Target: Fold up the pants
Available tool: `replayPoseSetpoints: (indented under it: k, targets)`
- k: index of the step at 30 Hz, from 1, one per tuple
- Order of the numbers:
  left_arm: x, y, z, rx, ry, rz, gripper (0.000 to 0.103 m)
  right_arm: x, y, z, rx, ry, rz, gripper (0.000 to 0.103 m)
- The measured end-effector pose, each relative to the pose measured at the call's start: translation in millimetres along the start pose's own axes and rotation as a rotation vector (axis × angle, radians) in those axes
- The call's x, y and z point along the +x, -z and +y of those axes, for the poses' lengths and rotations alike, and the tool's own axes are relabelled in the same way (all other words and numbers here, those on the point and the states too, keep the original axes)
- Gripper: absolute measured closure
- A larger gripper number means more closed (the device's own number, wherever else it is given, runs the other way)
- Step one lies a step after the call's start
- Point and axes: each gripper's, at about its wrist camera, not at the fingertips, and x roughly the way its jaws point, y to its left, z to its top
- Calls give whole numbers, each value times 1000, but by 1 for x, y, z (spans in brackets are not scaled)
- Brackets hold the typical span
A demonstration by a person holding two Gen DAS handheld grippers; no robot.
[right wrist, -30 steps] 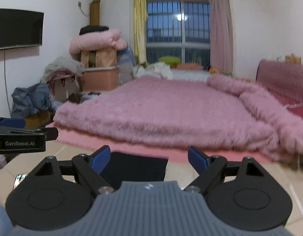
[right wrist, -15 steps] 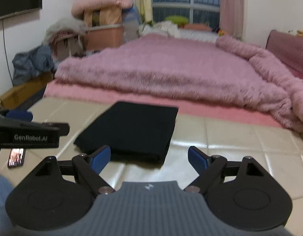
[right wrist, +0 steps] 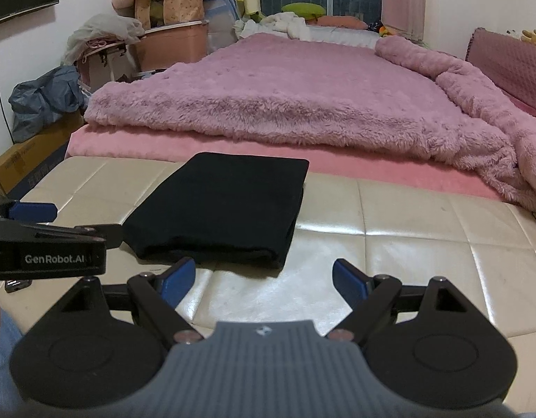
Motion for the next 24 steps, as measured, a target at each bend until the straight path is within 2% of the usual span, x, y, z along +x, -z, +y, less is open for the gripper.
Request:
replayPoseSetpoints:
  k: [24]
  targets:
    - [-4, -2, 0, -4, 1, 0, 0, -2, 2, 2, -3, -4, -9, 21]
